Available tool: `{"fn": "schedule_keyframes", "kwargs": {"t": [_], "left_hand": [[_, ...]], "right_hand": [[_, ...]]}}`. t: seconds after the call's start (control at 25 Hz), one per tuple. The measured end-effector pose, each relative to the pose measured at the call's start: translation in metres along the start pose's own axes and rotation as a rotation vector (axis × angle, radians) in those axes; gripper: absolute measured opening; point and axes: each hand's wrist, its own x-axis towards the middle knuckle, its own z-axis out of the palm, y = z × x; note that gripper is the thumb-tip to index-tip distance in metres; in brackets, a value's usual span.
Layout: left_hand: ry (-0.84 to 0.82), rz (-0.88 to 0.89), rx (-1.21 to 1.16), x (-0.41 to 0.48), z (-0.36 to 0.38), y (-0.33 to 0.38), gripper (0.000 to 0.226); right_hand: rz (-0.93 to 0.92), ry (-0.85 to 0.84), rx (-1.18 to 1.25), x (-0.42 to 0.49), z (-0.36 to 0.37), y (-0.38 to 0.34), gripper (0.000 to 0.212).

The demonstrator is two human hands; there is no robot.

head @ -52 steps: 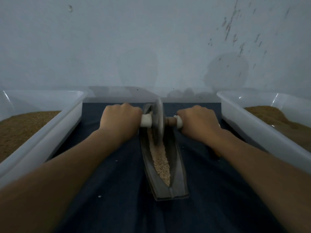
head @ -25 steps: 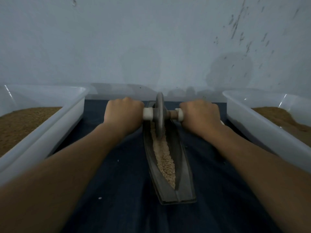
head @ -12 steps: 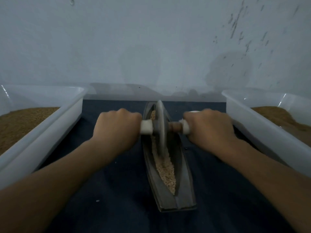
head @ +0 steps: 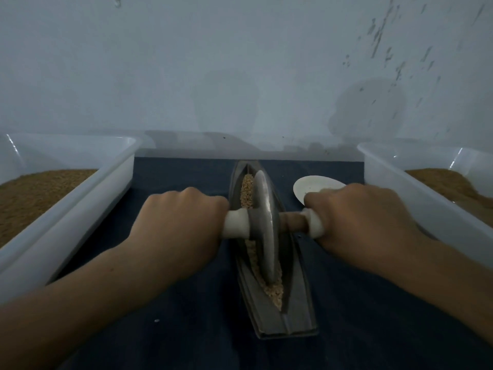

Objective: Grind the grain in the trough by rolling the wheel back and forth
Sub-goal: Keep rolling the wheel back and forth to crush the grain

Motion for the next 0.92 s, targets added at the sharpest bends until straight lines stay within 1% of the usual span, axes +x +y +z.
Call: {"fn": "schedule_keyframes", "kwargs": {"t": [0.04, 0.12, 0.16, 0.2, 0.28, 0.36, 0.4, 0.44, 0.52, 0.56, 0.6, 0.64, 0.68, 0.72, 0.8, 0.84, 0.92], "left_hand": [[-0.049, -0.021, -0.009, 0.005, 0.005, 0.001, 0.047], [-0.104, -0.104, -0.04, 0.025, 0.022, 0.001, 0.019], [-0.094, -0.13, -0.027, 0.042, 0.028, 0.0, 0.009], [-0.098, -0.141, -0.016, 0.057, 0.031, 0.0, 0.006], [-0.102, -0.15, 0.023, 0.081, 0.029, -0.003, 0.009], [-0.107, -0.126, 0.02, 0.077, 0.024, -0.002, 0.01], [-0.099, -0.112, 0.007, 0.064, 0.024, -0.001, 0.009], [-0.07, -0.105, -0.012, 0.047, 0.024, 0.001, 0.015], [0.036, -0.063, -0.039, 0.013, 0.017, 0.002, 0.041], [0.073, -0.044, -0.046, 0.003, 0.012, 0.002, 0.05], [0.103, -0.037, -0.061, -0.001, 0.011, 0.001, 0.055], [0.08, -0.049, -0.073, 0.001, 0.013, 0.0, 0.054], [0.036, -0.076, -0.058, 0.005, 0.016, 0.001, 0.047], [0.003, -0.099, -0.036, 0.012, 0.024, 0.002, 0.036], [-0.013, -0.141, -0.043, 0.048, 0.036, -0.001, 0.011], [-0.065, -0.168, -0.054, 0.063, 0.036, -0.004, 0.01], [-0.138, -0.206, -0.083, 0.079, 0.038, -0.007, 0.014]], "right_hand": [[0.019, -0.019, -0.007, 0.005, 0.004, 0.0, 0.045], [0.081, -0.068, -0.016, 0.026, 0.021, -0.001, 0.043], [0.115, -0.069, 0.006, 0.04, 0.034, -0.001, 0.037], [0.174, -0.103, 0.051, 0.053, 0.044, -0.001, 0.029], [0.259, -0.152, 0.093, 0.067, 0.056, 0.001, 0.02], [0.263, -0.157, 0.093, 0.06, 0.053, 0.002, 0.018], [0.23, -0.137, 0.059, 0.051, 0.047, 0.001, 0.021], [0.18, -0.1, 0.015, 0.039, 0.039, 0.0, 0.028], [0.074, 0.01, -0.034, 0.02, 0.018, -0.003, 0.044], [0.036, 0.048, -0.032, 0.013, 0.011, -0.001, 0.049], [0.008, 0.059, -0.023, 0.009, 0.008, 0.0, 0.052], [0.008, 0.035, -0.019, 0.009, 0.008, 0.0, 0.054], [0.038, -0.003, -0.027, 0.013, 0.012, -0.003, 0.053], [0.079, -0.049, -0.047, 0.021, 0.019, -0.005, 0.048], [0.165, -0.105, -0.015, 0.051, 0.036, -0.003, 0.025], [0.213, -0.159, 0.024, 0.067, 0.04, -0.003, 0.015], [0.235, -0.229, 0.042, 0.086, 0.043, -0.001, 0.015]]}}
